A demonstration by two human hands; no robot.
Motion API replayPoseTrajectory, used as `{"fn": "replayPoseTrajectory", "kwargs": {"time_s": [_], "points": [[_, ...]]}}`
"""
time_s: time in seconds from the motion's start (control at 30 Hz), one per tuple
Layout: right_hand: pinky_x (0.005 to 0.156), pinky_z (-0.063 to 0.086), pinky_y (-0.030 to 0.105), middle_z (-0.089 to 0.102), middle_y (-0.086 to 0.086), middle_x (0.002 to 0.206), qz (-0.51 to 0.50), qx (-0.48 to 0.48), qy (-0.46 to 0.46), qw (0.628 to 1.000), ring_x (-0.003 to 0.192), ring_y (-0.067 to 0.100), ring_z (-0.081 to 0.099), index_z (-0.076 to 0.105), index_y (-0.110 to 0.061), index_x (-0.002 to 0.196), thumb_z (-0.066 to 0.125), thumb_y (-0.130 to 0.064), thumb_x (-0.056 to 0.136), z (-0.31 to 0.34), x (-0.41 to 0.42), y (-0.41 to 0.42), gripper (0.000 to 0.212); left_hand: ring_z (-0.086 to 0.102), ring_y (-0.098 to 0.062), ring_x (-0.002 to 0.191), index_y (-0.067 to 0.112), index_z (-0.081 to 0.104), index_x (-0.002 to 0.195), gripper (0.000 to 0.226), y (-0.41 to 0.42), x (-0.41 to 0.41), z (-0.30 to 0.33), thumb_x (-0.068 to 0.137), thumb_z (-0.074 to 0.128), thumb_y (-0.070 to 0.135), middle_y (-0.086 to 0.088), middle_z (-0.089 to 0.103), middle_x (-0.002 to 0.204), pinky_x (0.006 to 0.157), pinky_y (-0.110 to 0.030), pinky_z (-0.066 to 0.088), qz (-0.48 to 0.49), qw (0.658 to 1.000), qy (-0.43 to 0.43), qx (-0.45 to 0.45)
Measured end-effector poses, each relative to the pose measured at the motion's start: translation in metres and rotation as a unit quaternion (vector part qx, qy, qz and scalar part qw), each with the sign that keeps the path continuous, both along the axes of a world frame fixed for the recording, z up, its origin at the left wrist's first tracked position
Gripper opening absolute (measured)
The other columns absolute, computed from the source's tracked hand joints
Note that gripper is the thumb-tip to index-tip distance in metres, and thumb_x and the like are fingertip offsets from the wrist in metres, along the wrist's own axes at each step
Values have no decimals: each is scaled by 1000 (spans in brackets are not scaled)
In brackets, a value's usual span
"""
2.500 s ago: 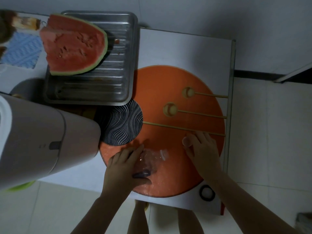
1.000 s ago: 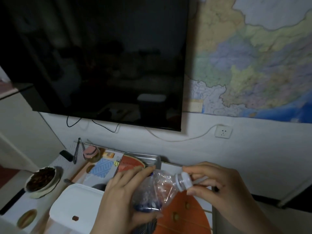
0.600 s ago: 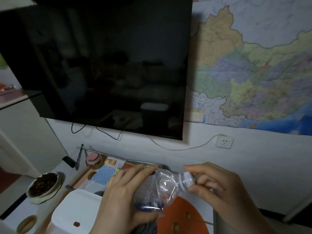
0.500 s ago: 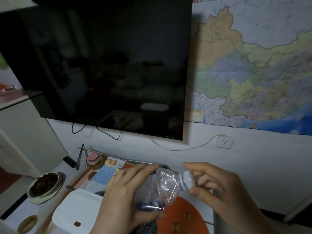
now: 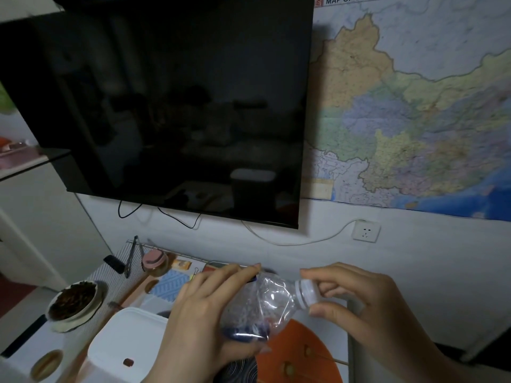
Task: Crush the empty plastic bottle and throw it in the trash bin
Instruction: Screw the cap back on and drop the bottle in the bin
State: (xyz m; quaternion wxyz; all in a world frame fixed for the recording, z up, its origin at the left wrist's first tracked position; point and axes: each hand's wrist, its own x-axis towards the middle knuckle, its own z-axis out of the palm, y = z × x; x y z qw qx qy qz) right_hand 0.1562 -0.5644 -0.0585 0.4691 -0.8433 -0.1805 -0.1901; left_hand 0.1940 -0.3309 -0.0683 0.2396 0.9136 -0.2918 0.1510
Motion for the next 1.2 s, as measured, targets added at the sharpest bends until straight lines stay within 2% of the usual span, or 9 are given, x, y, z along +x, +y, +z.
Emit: {"fn": "replayPoseTrajectory", "kwargs": {"time_s": [0.13, 0.33, 0.5, 0.57, 0.67, 0.8, 1.0, 1.1, 1.2], "points": [[66, 52, 11, 69, -21, 75, -40, -14, -9, 999, 74, -1, 66, 68, -39, 95, 71, -40, 67, -9, 1, 6, 29, 57, -18, 104, 35, 52, 125, 98, 0, -2, -2, 36, 81, 65, 11, 61, 119, 80, -39, 45, 10, 1000, -7, 7], [87, 48, 13, 59, -26, 119, 43, -27, 19, 999, 106, -1, 60, 53, -42, 120, 67, -38, 79, -8, 0, 3, 44, 54, -14, 106, 40, 50, 125, 93, 6, -5, 0, 41, 70, 74, 16, 58, 119, 82, -37, 43, 11, 1000, 2, -3], [73, 52, 18, 68, -17, 93, 4, -21, -32, 999, 85, 2, 65, 63, -35, 106, 65, -21, 79, -14, -2, 7, 31, 57, -16, 101, 35, 54, 123, 97, 4, -10, 3, 35, 80, 66, 11, 62, 115, 78, -36, 42, 24, 999, -19, 15], [68, 50, 12, 66, -19, 84, -32, -40, -55, 997, 79, -3, 63, 67, -26, 101, 60, -33, 82, -19, -2, 12, 22, 57, -15, 98, 32, 57, 121, 97, 3, -12, 4, 33, 79, 66, 9, 64, 111, 76, -34, 41, 36, 998, -29, 33], [70, 50, 11, 66, -19, 88, -39, -45, -47, 997, 82, -8, 62, 68, -20, 101, 52, -50, 82, -19, -2, 12, 39, 56, -12, 97, 33, 56, 121, 96, 2, -14, 2, 33, 75, 68, 11, 64, 109, 76, -29, 39, 34, 998, -23, 43], [91, 45, 12, 59, -25, 123, 31, -59, -16, 998, 110, -6, 57, 50, -31, 131, 56, -50, 85, -16, 0, 2, 50, 49, -8, 104, 45, 46, 125, 96, 5, -13, -2, 37, 76, 69, 24, 50, 116, 87, -19, 29, 26, 1000, 5, -2], [73, 52, 22, 63, -22, 96, -8, -53, -48, 997, 86, 1, 63, 57, -35, 111, 63, -23, 81, -22, -3, 10, 34, 48, -4, 98, 36, 54, 123, 96, -1, -15, 1, 34, 75, 67, 15, 58, 109, 78, -22, 34, 39, 998, -37, 22], [75, 48, 13, 61, -26, 100, -5, -47, -18, 999, 89, -5, 61, 54, -41, 107, 62, -32, 81, -25, -6, 9, 29, 55, -13, 96, 31, 58, 121, 95, -2, -17, 0, 34, 80, 63, 8, 64, 105, 76, -31, 40, 40, 998, -36, 46], [85, 47, 15, 57, -28, 111, 19, -80, -9, 997, 100, -6, 58, 48, -48, 114, 53, -51, 84, -22, -7, 6, 30, 54, -10, 101, 38, 52, 124, 96, 0, -18, -3, 37, 80, 66, 11, 60, 109, 79, -33, 43, 26, 1000, -8, 15]]}}
